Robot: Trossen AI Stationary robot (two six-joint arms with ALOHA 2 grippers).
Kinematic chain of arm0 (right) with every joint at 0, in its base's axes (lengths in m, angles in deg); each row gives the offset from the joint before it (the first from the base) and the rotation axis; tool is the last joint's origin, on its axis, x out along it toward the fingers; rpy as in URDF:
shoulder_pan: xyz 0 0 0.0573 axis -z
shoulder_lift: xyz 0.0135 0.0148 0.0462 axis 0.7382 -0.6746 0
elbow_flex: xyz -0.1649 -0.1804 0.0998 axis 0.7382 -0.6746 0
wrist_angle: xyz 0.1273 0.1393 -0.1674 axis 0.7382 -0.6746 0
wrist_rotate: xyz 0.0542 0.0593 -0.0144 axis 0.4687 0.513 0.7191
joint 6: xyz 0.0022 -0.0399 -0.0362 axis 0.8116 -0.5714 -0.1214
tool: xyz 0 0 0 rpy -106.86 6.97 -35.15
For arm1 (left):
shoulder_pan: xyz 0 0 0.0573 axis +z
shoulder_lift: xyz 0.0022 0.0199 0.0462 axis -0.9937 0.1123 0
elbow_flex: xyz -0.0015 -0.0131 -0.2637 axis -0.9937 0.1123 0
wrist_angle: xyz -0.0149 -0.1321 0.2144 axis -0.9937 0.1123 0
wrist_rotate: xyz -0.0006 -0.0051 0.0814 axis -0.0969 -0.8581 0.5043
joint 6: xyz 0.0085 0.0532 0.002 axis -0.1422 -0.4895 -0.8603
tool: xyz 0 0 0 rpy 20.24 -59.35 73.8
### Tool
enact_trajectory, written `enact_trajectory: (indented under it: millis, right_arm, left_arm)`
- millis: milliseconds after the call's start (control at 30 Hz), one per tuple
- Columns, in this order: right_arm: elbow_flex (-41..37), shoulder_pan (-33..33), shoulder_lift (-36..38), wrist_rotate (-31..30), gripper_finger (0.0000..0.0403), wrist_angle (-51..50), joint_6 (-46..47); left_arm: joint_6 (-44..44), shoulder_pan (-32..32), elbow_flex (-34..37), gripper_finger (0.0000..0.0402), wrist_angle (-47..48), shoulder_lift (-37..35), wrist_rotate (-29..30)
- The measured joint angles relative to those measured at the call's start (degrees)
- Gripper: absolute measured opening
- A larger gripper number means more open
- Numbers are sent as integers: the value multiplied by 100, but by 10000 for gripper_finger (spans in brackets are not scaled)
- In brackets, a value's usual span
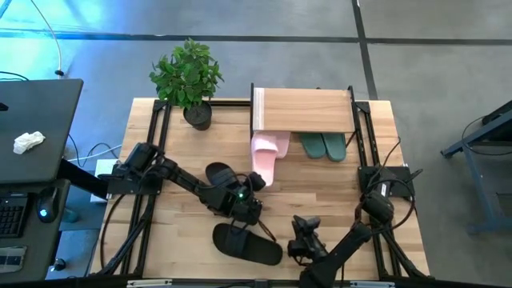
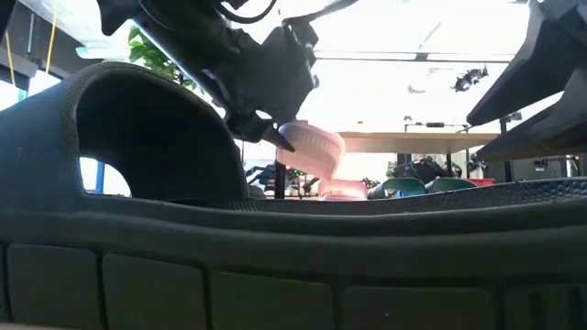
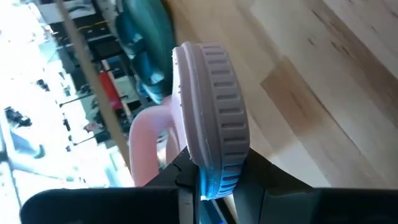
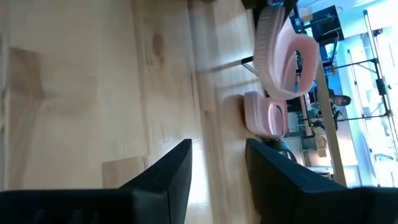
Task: Pick and place slides into the shelf
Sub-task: Put the pink slide under the shelf
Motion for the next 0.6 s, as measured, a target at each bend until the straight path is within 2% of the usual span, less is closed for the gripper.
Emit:
enact_trajectory:
  millis: [400, 600]
  right_arm:
    - [0, -2, 0, -10, 138, 0, -83]
    - [0, -2, 0, -27, 138, -2, -217]
  left_arm:
    - [-833, 423, -4, 44, 163, 0, -54]
    - [-1142, 550, 0, 44, 228, 0, 175]
